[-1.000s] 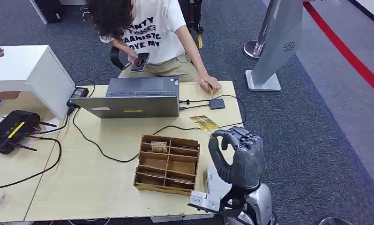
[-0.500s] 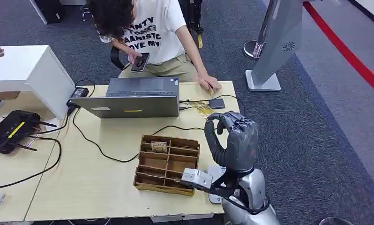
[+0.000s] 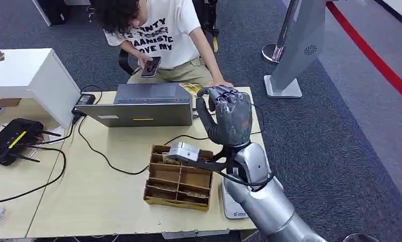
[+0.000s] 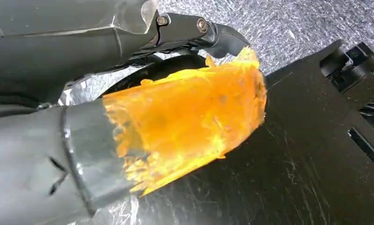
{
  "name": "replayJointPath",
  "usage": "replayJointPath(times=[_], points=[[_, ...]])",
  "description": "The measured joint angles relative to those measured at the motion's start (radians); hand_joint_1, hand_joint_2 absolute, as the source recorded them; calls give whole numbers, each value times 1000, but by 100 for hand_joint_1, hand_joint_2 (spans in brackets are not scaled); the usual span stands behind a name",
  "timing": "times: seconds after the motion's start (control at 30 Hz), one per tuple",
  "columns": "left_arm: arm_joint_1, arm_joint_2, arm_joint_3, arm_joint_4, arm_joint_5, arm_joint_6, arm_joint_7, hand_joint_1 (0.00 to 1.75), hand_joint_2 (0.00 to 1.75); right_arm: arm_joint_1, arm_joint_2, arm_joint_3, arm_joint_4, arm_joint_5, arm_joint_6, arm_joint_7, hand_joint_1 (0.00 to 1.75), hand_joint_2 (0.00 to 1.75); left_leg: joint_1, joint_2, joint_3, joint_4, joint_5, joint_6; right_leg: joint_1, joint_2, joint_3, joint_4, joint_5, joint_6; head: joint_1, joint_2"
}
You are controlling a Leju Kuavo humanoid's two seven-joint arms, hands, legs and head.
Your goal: Pass the card to the sensor for recognition and then transmit it.
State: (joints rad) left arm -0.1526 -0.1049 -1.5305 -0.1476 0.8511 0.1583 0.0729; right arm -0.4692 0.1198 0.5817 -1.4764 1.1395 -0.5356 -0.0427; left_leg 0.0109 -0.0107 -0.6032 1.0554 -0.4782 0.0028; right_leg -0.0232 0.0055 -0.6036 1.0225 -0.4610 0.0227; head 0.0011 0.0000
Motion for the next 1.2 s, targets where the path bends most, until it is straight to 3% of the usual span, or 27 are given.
replayJointPath(times=[0.63,1.17,1.2], points=[[-21,-5,0,0,-72,-33,20,0,0,-150,73,90,227,49,99,42,175,175,0,0,0,0,0,-1,0,0,0,0,0,0,0,0],[-28,-5,0,0,-81,-42,21,0,0,-196,84,125,336,88,98,72,175,175,0,0,0,0,0,-1,0,0,0,0,0,0,0,0],[-28,-5,0,0,-81,-42,21,0,0,-198,84,126,340,92,95,73,0,175,0,0,0,0,0,-1,0,0,0,0,0,0,0,0]])
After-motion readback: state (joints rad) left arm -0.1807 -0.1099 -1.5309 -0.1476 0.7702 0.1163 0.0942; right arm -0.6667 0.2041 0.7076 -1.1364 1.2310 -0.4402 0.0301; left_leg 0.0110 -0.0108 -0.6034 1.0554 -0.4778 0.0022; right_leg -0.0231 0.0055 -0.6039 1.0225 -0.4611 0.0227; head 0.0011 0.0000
